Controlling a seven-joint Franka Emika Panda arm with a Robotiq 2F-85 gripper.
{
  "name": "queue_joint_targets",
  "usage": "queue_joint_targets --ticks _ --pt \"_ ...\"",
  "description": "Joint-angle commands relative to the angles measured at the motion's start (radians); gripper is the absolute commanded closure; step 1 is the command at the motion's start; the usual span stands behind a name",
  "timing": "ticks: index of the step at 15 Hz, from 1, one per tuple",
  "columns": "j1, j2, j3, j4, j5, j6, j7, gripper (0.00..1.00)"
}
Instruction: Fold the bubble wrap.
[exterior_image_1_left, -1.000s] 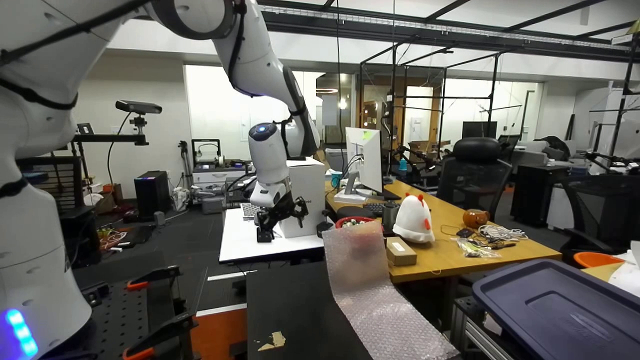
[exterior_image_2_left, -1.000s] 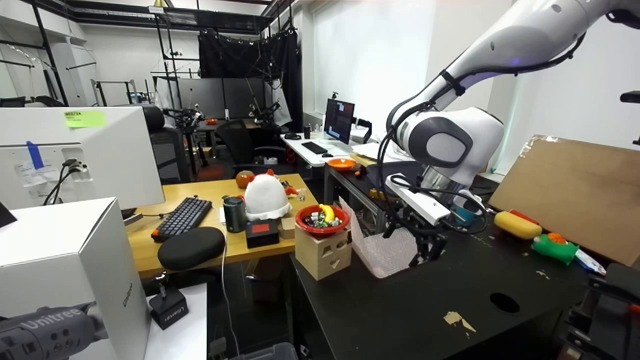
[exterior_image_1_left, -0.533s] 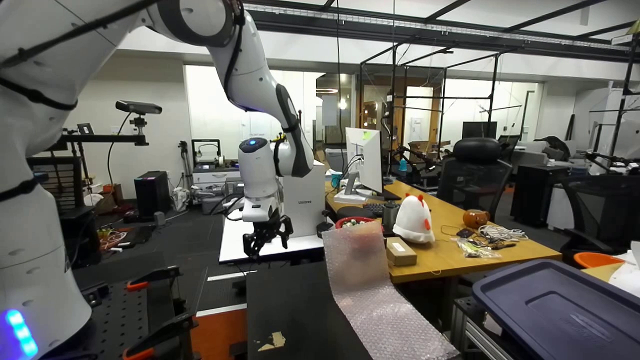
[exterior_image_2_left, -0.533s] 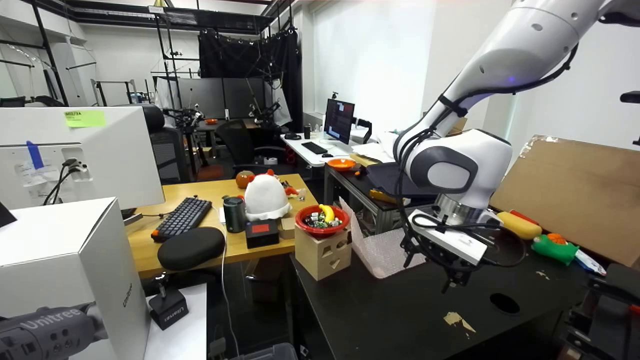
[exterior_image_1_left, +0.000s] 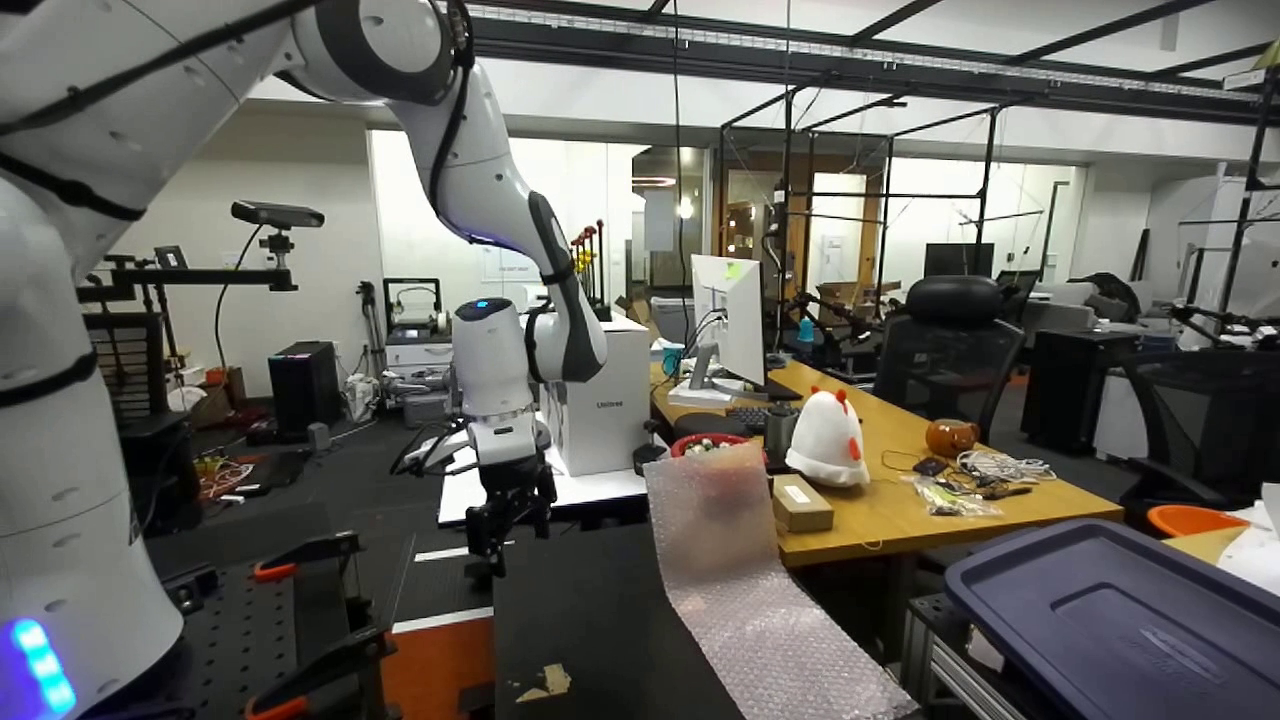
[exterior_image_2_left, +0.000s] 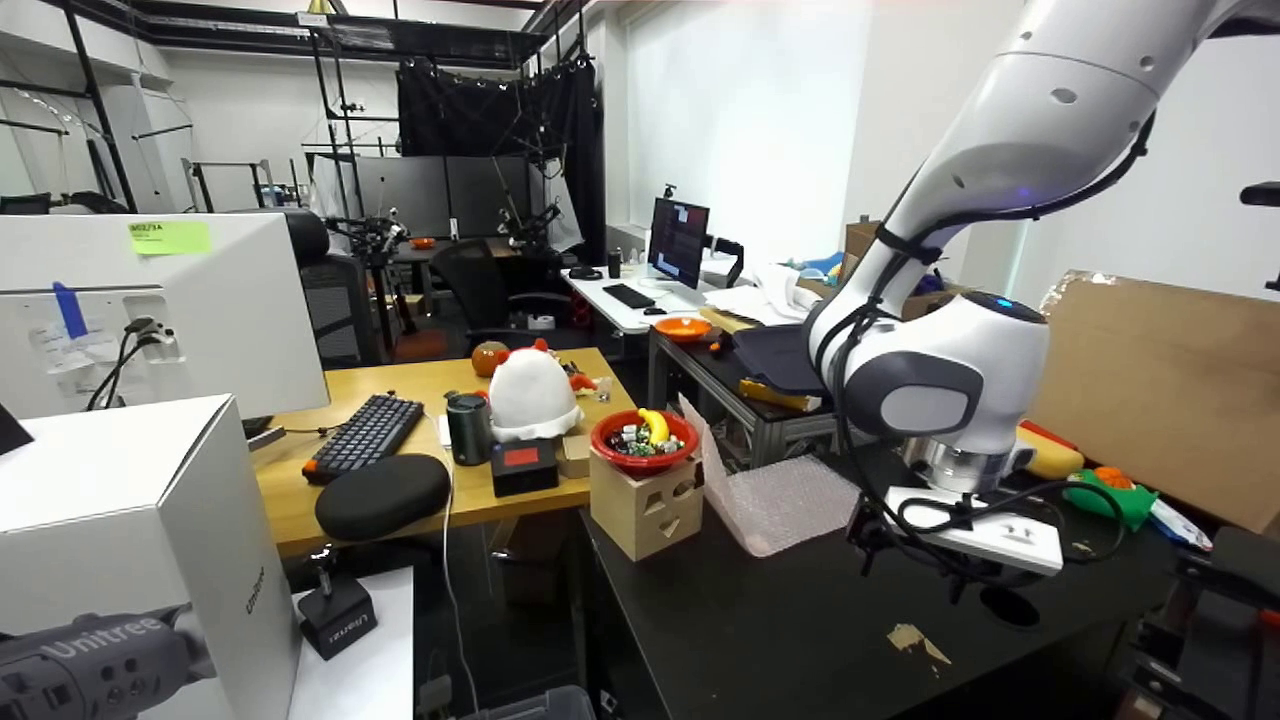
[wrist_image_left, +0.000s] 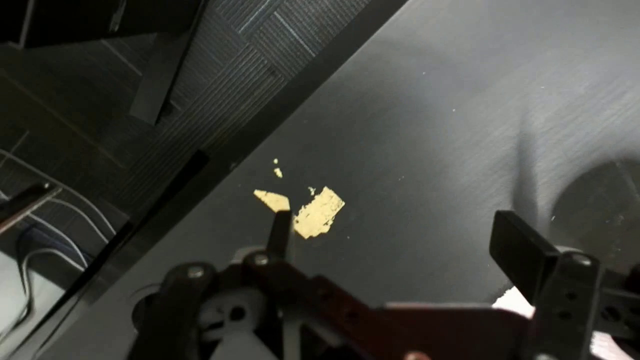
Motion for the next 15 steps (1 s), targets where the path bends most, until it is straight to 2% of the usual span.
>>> queue_joint_targets --ticks 1,7,11,13,14,15 --pt "0.136 -0.053 -0.138 -0.055 0.012 0.0 -0.148 0.0" --pt "0.376 -0.053 -0.406 -0.055 -0.044 0.0 -0.334 0.0" --pt "0.508 -0.069 -0.561 -0.028 -0.14 -0.002 -0.419 0.0" --pt "0.532 -0.091 -0.598 -0.015 -0.178 -0.003 -0.455 0.0" --pt "0.525 -0.105 -0.599 -0.007 -0.183 -0.004 -0.473 0.0" --pt "0.483 -0.132 -0.566 -0.001 -0.174 -0.004 -0.506 0.0"
